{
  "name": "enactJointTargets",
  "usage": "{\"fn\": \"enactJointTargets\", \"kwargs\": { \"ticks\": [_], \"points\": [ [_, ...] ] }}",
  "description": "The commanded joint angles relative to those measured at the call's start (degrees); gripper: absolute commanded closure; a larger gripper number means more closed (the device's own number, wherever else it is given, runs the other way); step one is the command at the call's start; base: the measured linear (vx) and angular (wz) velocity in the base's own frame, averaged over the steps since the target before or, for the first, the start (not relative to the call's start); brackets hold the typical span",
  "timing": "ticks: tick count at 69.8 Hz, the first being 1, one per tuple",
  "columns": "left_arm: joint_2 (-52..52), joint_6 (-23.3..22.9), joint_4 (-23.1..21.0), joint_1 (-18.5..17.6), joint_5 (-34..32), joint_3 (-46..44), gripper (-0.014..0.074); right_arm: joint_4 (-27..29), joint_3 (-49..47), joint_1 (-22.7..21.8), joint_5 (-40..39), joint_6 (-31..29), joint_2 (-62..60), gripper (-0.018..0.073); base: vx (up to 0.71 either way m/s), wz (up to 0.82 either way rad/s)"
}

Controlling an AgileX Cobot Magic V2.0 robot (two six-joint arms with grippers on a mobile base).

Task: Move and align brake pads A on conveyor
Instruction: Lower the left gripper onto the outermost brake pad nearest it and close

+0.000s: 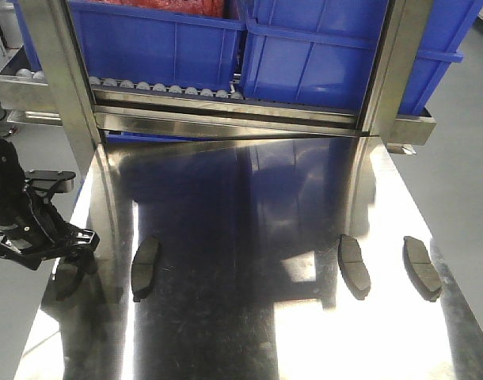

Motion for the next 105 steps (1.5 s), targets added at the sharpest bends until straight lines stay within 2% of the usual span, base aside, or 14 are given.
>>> {"fn": "enactJointTargets", "kwargs": {
  "ticks": [1,14,45,59,82,105],
  "points": [
    [-2.52,-0.11,-0.93,-0.22,-0.45,-1.79,-0.0008,-0.1,1.18,-0.42,-4.06,0.02,-0.74,0.0563,0.0,0.0],
    [-2.45,0.0,-0.93,-0.22,-0.72,-1.79,0.0057,-0.1,1.18,-0.42,-4.06,0.02,-0.74,0.0563,0.0,0.0],
    [-1.58,0.16,-0.93,-0.22,-0.4,-1.73,0.015,-0.1,1.18,-0.42,-4.06,0.02,-0.74,0.0563,0.0,0.0],
    [-1.58,0.16,-0.93,-0.22,-0.4,-1.73,0.0254,-0.1,1.18,-0.42,-4.06,0.02,-0.74,0.0563,0.0,0.0],
    [-1.65,0.11,-0.93,-0.22,-0.39,-1.73,0.0484,-0.1,1.18,-0.42,-4.06,0.02,-0.74,0.0563,0.0,0.0],
    [-7.99,0.16,-0.87,-0.22,-1.96,-1.73,0.0492,-0.1,1.18,-0.42,-4.06,0.02,-0.74,0.0563,0.0,0.0]
  ]
}}
